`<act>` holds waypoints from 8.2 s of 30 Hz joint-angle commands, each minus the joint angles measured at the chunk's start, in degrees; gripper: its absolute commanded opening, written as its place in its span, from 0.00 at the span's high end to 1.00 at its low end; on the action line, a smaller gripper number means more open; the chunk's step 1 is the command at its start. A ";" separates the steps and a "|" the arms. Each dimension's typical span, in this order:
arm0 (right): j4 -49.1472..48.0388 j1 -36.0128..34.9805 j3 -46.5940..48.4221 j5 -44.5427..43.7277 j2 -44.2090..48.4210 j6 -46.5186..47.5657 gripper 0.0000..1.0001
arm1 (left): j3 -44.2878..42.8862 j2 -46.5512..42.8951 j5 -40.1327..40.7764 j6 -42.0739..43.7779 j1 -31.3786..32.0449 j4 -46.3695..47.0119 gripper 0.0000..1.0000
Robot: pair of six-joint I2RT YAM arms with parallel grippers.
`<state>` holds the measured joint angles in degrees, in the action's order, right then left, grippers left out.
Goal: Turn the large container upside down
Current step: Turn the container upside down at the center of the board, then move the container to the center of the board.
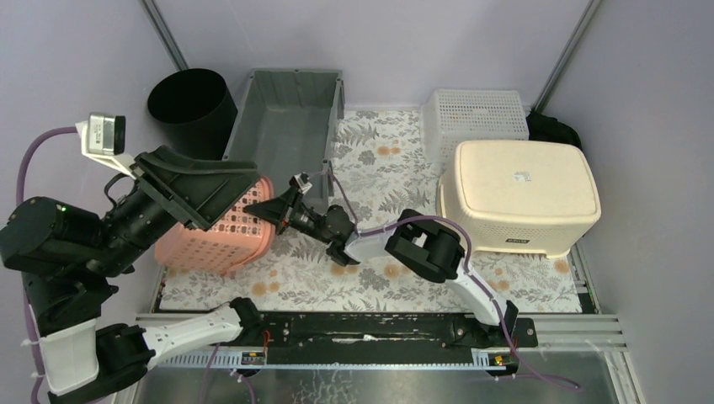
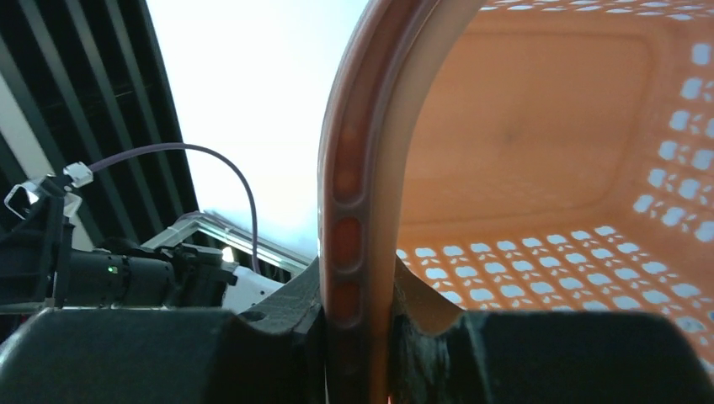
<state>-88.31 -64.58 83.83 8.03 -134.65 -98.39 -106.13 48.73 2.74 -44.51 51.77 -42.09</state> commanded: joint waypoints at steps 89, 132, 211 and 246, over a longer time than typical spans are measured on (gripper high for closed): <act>94.20 22.75 -64.71 -10.64 73.44 43.47 0.00 | 43.34 -4.36 -3.44 -4.66 0.44 11.59 0.13; 108.47 25.07 -48.03 0.09 74.58 53.31 0.04 | 48.21 14.90 -19.86 -4.12 -11.90 32.06 0.16; 107.50 40.08 -21.03 5.68 53.21 69.36 0.47 | 17.30 66.65 -13.35 -4.00 -23.20 43.67 0.25; 122.26 42.99 10.47 -4.70 42.92 79.72 0.20 | -12.85 84.63 -17.49 -0.23 -31.97 34.66 0.25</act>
<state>23.33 -22.11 89.08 10.70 -100.62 -26.65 -113.47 130.89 -13.19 -46.68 20.03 -7.44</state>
